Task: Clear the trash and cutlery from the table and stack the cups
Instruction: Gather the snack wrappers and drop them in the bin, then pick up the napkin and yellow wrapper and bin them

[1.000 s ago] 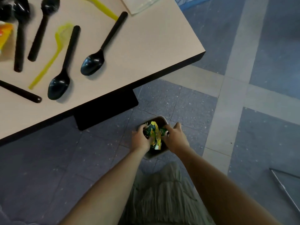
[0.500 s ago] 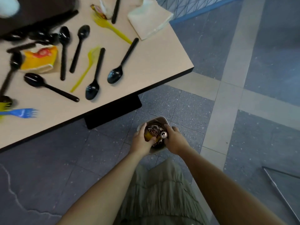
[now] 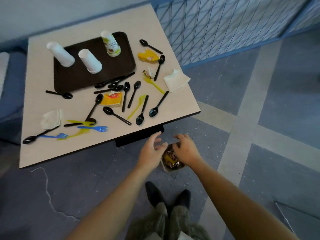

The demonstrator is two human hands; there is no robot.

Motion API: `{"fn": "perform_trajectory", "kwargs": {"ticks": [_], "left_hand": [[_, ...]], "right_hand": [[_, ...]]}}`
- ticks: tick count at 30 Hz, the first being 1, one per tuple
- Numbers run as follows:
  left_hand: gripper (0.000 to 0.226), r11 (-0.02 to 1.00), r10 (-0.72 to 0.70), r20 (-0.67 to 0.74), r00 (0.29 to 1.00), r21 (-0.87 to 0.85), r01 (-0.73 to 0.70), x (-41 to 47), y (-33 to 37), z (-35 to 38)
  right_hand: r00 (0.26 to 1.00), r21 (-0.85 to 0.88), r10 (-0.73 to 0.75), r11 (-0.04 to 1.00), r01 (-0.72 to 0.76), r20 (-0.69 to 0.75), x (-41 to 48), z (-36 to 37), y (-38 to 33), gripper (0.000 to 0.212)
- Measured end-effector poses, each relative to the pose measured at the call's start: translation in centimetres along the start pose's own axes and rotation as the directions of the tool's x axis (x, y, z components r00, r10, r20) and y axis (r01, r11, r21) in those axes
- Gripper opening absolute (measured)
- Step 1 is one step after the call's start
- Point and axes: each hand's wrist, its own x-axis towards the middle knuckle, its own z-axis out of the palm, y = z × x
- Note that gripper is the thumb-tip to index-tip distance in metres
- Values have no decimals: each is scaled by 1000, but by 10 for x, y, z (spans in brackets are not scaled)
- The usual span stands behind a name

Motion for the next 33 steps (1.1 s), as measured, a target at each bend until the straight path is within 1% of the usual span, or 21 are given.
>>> {"fn": "perform_trajectory", "kwargs": {"ticks": [3, 9, 11, 14, 17, 22, 28, 33], "left_hand": [[48, 998, 17, -71, 997, -58, -21, -13, 24, -21], [40, 981, 19, -201, 979, -183, -57, -26, 50, -65], [35, 976, 16, -240, 971, -209, -68, -30, 56, -95], [32, 972, 4, -251, 968, -227, -63, -29, 65, -118], [34, 969, 9, -237, 972, -239, -67, -26, 75, -131], [36, 969, 61, -205, 977, -224, -108, 1, 85, -190], [42, 973, 136, -95, 986, -174, -151, 38, 98, -263], [38, 971, 156, -99, 983, -166, -171, 65, 109, -295]], "right_hand": [[996, 26, -88, 996, 89, -29, -6, -18, -33, 39], [969, 75, -228, 969, 235, -94, -10, -43, -93, 35], [961, 94, -258, 959, 268, -103, -8, -46, -126, 35], [952, 114, -274, 950, 290, -139, 0, -49, -147, 33], [954, 104, -256, 956, 274, -158, 11, -55, -154, 33], [956, 84, -209, 969, 230, -206, 54, -57, -198, 34], [943, 9, -95, 995, 103, -320, 117, -63, -228, 39], [931, -74, -9, 997, -19, -365, 152, -81, -235, 45]]}}
